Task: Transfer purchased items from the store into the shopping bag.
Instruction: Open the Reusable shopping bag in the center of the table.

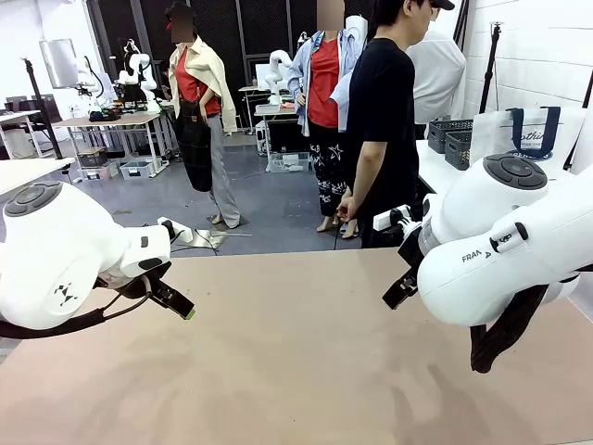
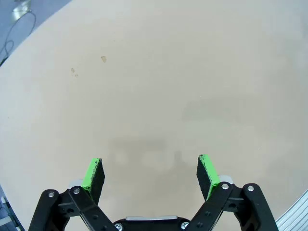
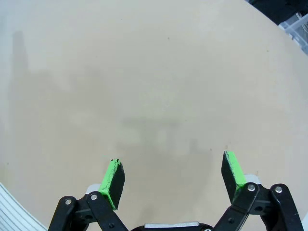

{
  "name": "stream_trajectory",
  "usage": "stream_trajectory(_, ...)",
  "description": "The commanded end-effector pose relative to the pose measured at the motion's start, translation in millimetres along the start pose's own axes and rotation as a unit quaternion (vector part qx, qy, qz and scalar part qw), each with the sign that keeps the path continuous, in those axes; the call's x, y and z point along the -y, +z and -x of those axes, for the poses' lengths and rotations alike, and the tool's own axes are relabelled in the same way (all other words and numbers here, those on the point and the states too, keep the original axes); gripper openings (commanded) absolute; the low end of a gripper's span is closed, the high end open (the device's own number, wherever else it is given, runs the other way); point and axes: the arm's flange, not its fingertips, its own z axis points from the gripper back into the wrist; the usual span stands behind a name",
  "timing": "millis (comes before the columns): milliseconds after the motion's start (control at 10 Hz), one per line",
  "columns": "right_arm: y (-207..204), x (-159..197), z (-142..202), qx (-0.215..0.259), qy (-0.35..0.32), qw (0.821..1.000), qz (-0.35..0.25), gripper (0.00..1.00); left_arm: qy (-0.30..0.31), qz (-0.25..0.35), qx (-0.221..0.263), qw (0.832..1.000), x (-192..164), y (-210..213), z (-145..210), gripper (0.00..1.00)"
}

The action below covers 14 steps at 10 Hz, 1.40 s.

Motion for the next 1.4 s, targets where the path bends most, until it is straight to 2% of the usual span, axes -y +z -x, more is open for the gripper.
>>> stream_trajectory(0, 0.0, 0.0, 0.0, 0.000, 0.000, 1.000, 0.000, 1.00, 0.001, 0.000, 0.000, 1.000, -0.6, 0.0, 0.2, 1.00)
stream_trajectory(1300, 0.0, 0.0, 0.0, 0.000, 0.000, 1.000, 0.000, 1.00, 0.001, 0.000, 0.000, 1.000, -0.6, 0.0, 0.2, 1.00)
